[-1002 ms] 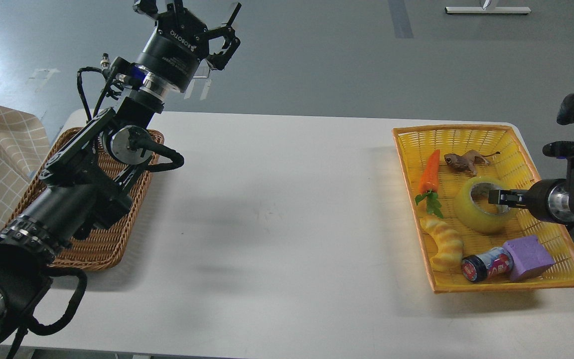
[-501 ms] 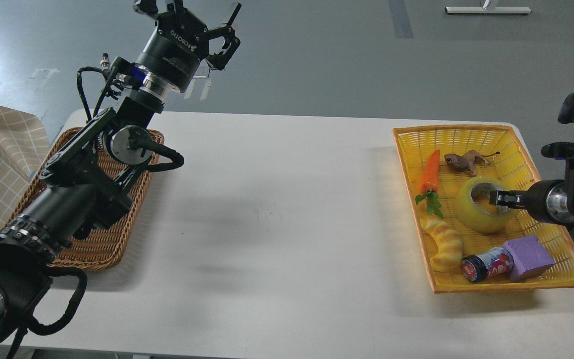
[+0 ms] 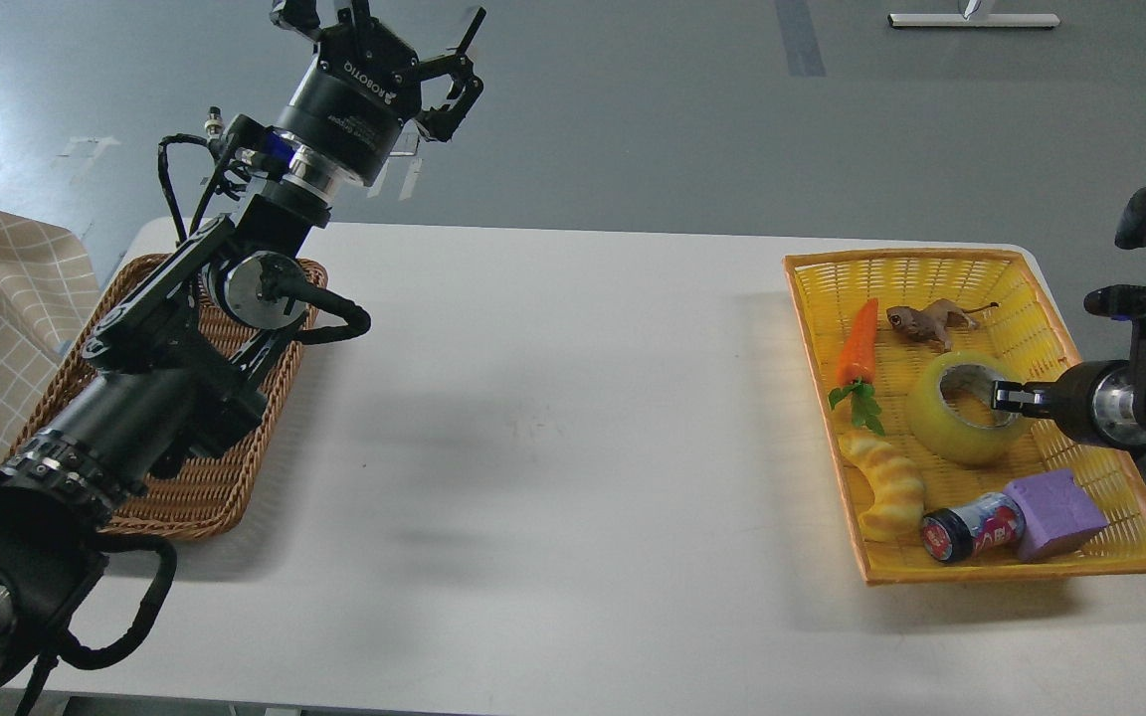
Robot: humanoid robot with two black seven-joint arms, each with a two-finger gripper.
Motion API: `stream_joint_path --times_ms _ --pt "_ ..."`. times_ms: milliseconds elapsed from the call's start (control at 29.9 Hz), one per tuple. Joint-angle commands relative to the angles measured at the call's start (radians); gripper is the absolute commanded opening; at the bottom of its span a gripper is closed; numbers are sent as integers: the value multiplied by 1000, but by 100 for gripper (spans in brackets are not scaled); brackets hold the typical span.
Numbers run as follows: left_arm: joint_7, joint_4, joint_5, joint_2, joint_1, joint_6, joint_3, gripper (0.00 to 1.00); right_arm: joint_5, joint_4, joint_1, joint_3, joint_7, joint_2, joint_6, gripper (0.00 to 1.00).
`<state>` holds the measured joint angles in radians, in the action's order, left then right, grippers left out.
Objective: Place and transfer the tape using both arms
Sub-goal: 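Insert the right gripper into the tape roll's hole and grip it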
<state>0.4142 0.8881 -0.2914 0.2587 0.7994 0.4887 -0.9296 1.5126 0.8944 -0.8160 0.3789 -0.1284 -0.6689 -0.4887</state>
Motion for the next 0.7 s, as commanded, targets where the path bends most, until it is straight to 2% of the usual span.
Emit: stream_joint_path --times_ms 0,67,200,401,668 --pt "0 -1 0 2 0 0 0 98 0 0 0 0 1 2 0 23" --pt "-2 -1 -2 -1 0 0 0 98 -2 0 1 -1 1 2 0 16" --pt "0 -1 -2 -1 0 0 0 98 -2 1 1 -1 1 2 0 15" --pt "0 -8 -2 -1 3 0 0 98 -5 15 -5 3 1 2 0 6" --pt "-2 -11 -2 -1 1 0 0 98 -6 83 -25 14 1 -15 0 6"
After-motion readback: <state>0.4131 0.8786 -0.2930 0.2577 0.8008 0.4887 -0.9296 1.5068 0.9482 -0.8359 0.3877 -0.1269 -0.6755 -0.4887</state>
